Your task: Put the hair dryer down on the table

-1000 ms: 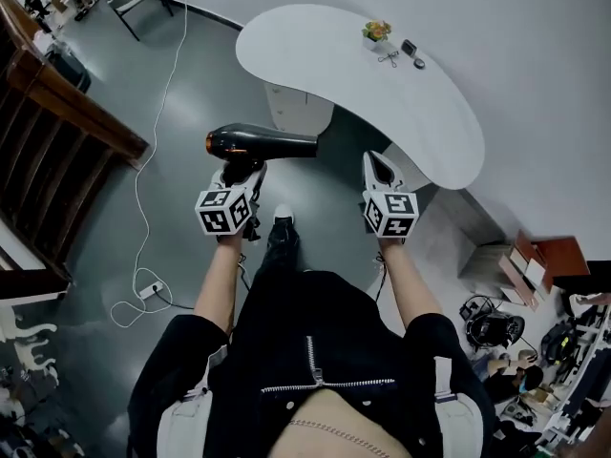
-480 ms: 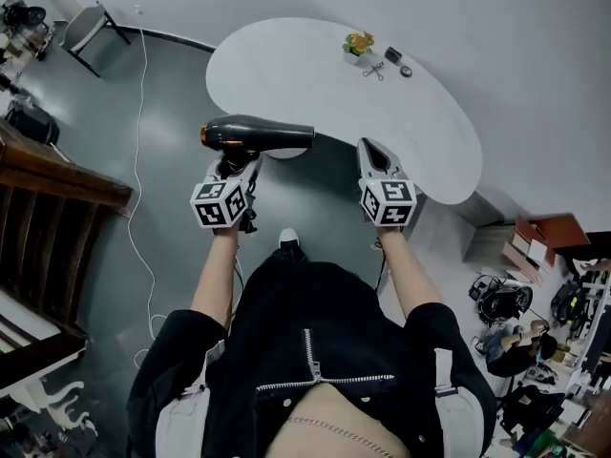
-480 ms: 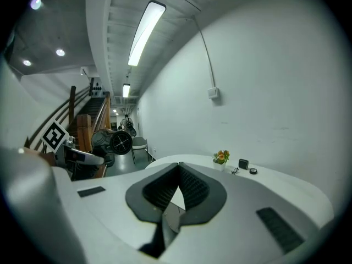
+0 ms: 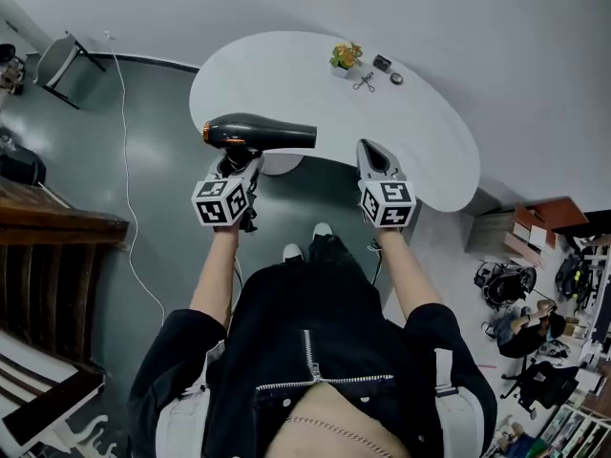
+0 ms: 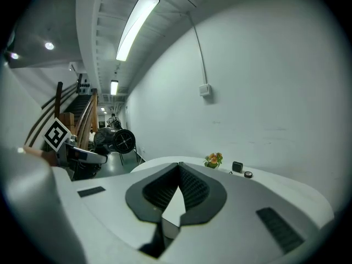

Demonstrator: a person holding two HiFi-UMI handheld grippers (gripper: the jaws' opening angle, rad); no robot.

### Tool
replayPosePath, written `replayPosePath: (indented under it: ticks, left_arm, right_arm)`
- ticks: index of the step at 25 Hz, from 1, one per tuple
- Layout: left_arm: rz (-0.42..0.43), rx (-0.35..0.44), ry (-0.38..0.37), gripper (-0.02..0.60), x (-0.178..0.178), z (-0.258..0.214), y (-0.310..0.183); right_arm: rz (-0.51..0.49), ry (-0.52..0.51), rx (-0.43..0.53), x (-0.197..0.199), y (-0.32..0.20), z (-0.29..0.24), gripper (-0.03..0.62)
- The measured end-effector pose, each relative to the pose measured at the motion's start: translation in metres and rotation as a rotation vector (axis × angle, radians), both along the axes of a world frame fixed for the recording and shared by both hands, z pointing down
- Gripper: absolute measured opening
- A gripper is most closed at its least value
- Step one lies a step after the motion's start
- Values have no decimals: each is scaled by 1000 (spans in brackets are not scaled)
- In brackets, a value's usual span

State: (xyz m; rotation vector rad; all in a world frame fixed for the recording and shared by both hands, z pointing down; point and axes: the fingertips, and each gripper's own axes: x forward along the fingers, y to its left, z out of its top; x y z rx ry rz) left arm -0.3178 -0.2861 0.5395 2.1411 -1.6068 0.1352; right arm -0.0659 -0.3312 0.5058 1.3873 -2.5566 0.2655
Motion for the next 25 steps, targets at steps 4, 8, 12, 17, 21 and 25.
replayPosePath:
  ticks: [4,8,12,17,21,25]
  left_arm:
    - [27,-8,8,268,1,2,-32]
    - [54,-10,8,268,11,4,-65]
    - [80,-15,-6,268,20,4,-98]
    - [92,-12,-14,268,29,-2,-143]
    - [102,-17,-23,268,35,-3,-174]
    - [114,-58,-32,268,41,13,-194]
  right_arm:
    - [32,-5,-6,4,-20,1,5]
    - [63,-14,-13,16,-45,7,5]
    - [85,-30,-33,22,-76,13,5]
    - [78,-42,-17,23,-121,4,5]
    - [78,-47,-17,27,-152,1,5]
    - [78,-49,-37,31,-171,8,5]
